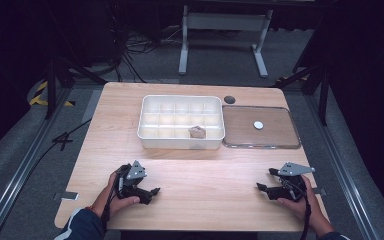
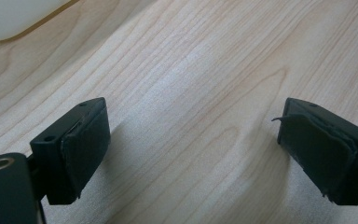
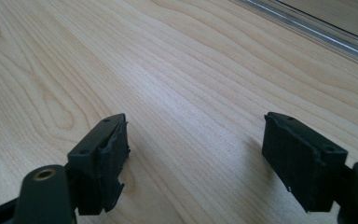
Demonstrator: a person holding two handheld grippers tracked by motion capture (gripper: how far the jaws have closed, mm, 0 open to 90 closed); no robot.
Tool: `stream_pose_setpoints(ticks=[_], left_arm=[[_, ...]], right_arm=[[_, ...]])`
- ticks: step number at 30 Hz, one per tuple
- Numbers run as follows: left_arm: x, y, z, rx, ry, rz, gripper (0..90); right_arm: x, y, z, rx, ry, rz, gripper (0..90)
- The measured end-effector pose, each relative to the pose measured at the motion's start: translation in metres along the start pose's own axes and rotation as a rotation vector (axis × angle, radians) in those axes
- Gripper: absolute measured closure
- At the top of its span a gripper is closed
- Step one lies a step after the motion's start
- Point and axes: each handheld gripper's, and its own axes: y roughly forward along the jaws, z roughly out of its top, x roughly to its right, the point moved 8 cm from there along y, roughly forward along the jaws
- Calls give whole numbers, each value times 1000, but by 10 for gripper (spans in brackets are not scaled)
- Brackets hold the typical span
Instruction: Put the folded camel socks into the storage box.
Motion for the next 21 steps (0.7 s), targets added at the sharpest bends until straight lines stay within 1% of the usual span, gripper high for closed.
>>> stream_pose_setpoints(ticks=[8, 17, 19, 20, 21], left_arm=[[-1, 1, 1, 1, 10, -5, 93], [-1, 1, 1, -1, 13, -5, 88], [0, 2, 1, 0, -1, -8, 86], [0, 2, 1, 0, -1, -9, 86], [-1, 1, 1, -1, 9, -3, 86]], right_arm=[[1, 1, 1, 1, -13, 23, 226], [1, 1, 1, 1, -13, 22, 225], [1, 1, 1, 1, -12, 19, 222], [1, 1, 1, 2, -11, 17, 222], [1, 2, 1, 2, -10, 14, 222]])
